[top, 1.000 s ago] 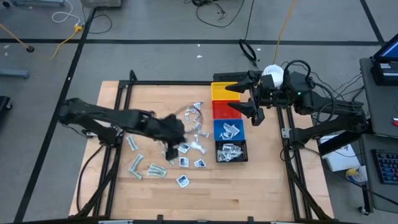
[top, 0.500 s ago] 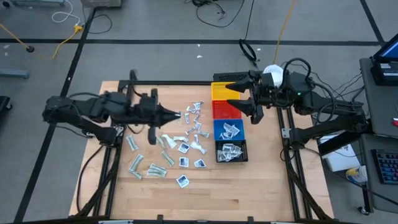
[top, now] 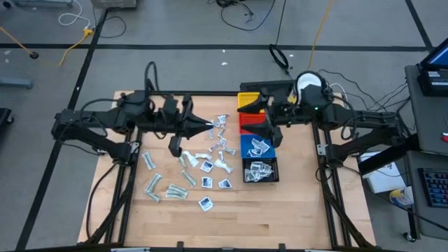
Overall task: Pick & Place First Aid Supplies
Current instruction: Put the blue alcohol pad into the blue bin
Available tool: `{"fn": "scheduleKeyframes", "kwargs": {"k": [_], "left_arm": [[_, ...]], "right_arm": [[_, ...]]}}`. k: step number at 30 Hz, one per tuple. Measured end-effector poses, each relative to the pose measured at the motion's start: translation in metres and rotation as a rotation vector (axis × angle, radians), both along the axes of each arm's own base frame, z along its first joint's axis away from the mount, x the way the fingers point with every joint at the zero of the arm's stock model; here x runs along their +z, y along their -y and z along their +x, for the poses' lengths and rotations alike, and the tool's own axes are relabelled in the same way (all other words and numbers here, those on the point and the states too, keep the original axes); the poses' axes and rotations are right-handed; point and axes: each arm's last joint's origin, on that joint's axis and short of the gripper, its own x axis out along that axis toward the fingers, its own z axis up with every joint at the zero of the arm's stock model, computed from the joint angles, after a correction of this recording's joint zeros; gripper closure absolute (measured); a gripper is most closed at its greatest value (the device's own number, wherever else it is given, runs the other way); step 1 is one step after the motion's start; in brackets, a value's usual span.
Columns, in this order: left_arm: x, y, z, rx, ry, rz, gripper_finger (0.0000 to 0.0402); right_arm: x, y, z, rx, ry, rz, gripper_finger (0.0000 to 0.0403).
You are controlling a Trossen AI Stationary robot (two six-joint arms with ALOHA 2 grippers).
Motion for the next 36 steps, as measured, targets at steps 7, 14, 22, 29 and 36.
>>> {"fn": "scheduleKeyframes", "kwargs": {"k": [7,14,22,29,36], "left_arm": [[0.011,-0.006,0.029,-0.124,0.002,0.007,0.0401],[0.007,-0.012,0.056,-0.144,-0.054,-0.004,0.0401],[0.005,-0.015,0.061,-0.128,-0.057,-0.026,0.0402],[0.005,-0.014,0.061,-0.128,-0.053,-0.026,0.0401],[0.006,-0.015,0.061,-0.117,-0.058,-0.120,0.0385]], "right_arm": [[0.000,-0.008,0.019,0.119,-0.008,-0.013,0.0124],[0.007,-0.018,0.019,0.154,0.070,-0.034,0.0125],[0.006,-0.022,0.019,0.170,0.060,0.002,0.0187],[0.007,-0.022,0.019,0.162,0.065,0.008,0.0323],[0.007,-0.022,0.019,0.159,0.064,-0.021,0.0399]]}}
